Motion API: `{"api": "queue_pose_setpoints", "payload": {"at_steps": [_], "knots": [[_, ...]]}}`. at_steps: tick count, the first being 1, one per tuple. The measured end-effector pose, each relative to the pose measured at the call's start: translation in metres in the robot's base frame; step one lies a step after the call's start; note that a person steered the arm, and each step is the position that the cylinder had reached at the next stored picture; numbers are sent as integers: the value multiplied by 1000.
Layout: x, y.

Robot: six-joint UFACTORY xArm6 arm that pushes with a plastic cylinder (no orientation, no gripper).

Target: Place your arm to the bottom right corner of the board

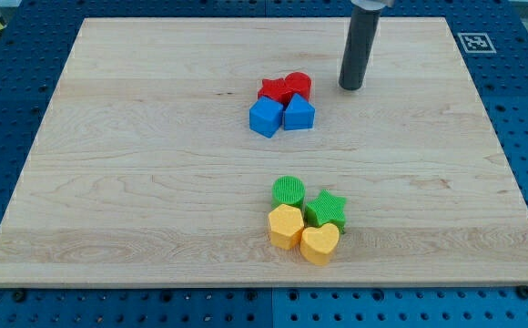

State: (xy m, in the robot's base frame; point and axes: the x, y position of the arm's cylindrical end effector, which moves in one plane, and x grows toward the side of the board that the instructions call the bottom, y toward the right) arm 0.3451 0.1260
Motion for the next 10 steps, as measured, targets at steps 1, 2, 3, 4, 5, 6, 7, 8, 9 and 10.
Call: {"api": "queue_pose_setpoints", "payload": {"at_steps": [1,2,3,4,5,6,7,8,9,10], "knots": [[0,19],[6,43],[12,52],[40,60],[55,65],[57,68],[68,74],[97,83],[101,85],[117,86]]}}
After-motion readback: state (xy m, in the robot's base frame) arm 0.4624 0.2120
